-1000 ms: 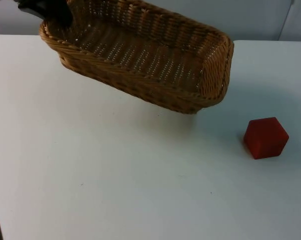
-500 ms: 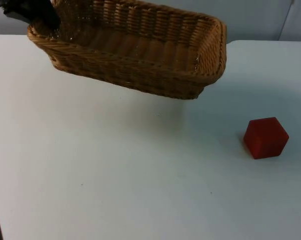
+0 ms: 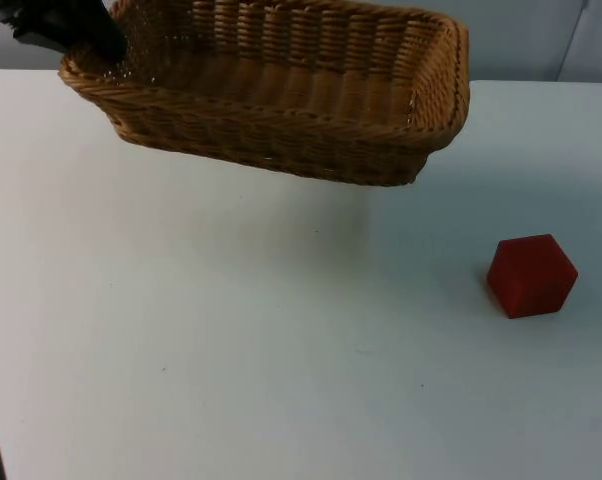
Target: Pick up the basket with the left hand and place the cube into the basket with the right hand.
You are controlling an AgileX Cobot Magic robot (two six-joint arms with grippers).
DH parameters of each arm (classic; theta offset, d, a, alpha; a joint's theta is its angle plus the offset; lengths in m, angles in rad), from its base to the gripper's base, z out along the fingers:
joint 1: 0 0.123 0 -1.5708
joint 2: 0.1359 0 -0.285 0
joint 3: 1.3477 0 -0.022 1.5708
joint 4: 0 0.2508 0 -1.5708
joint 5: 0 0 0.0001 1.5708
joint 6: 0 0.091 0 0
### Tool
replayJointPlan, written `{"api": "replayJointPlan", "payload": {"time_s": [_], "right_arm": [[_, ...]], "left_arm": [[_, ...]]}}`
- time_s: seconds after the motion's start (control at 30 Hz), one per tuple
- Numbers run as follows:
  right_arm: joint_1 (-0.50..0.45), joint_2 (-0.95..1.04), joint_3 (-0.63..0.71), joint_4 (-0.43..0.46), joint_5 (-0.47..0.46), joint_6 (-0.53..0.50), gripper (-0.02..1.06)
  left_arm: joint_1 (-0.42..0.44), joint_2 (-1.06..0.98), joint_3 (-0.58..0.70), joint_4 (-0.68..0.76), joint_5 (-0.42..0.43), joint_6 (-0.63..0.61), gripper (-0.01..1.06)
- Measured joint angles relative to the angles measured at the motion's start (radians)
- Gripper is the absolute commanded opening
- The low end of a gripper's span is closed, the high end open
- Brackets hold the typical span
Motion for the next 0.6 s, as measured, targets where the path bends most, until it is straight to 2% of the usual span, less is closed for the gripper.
{"api": "replayJointPlan", "payload": {"time_s": [0.17,0.6], "right_arm": [[0.000,0.000,0.000,0.000,0.000,0.000,0.00],[0.000,0.000,0.000,0.000,0.000,0.000,0.00]], "left_arm": [[0.000,0.000,0.000,0.000,0.004,0.002,0.00],[0.000,0.000,0.000,0.020,0.082,0.002,0.00]]}}
